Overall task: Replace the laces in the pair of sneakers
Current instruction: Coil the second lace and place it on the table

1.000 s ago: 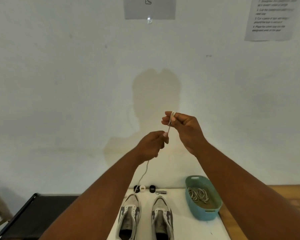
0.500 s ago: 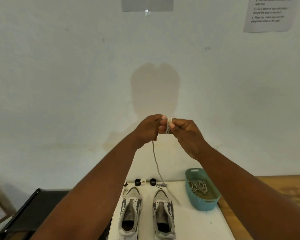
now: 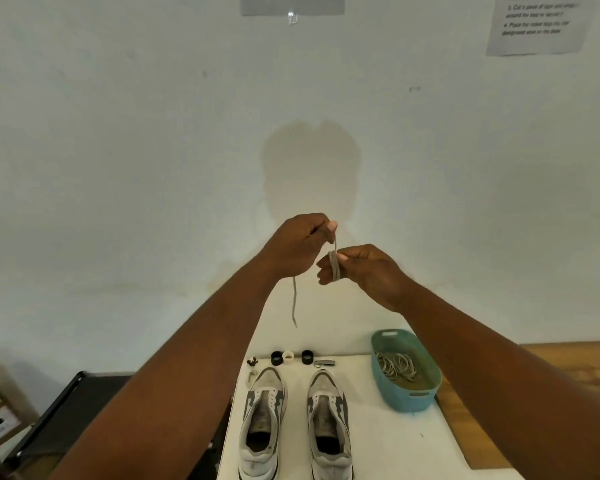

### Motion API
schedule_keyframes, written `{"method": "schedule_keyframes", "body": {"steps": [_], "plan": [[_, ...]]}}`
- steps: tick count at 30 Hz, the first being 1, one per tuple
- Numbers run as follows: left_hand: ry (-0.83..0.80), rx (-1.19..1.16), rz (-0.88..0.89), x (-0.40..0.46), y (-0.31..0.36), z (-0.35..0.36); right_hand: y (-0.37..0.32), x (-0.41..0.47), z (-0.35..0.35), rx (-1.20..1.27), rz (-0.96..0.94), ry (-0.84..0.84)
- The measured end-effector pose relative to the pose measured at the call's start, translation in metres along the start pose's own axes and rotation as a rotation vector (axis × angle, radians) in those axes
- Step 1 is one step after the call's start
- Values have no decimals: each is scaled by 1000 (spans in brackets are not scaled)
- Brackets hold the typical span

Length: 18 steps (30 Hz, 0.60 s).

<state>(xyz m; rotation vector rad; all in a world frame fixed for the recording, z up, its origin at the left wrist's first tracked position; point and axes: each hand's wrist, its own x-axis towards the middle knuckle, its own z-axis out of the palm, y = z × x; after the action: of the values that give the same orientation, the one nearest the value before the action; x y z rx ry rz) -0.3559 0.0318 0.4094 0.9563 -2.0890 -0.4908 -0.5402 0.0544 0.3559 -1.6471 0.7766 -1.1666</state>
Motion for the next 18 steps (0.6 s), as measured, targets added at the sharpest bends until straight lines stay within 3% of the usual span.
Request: {"method": "schedule_keyframes", "body": {"steps": [3, 7, 12, 16, 18], "plan": [[-62, -246, -183, -3, -12, 6, -9, -4, 14, 115, -79, 12], [-88, -405, -363, -22, -24, 31, -22, 3, 17, 62, -154, 264], [-133, -58, -154, -28, -14, 40, -14, 11, -1, -86, -123, 407], [-35, 127, -5, -16, -6, 20, 5, 3, -9, -191, -37, 251], [-8, 129, -5, -6, -4, 11, 10, -4, -5, -124, 0, 132]]}}
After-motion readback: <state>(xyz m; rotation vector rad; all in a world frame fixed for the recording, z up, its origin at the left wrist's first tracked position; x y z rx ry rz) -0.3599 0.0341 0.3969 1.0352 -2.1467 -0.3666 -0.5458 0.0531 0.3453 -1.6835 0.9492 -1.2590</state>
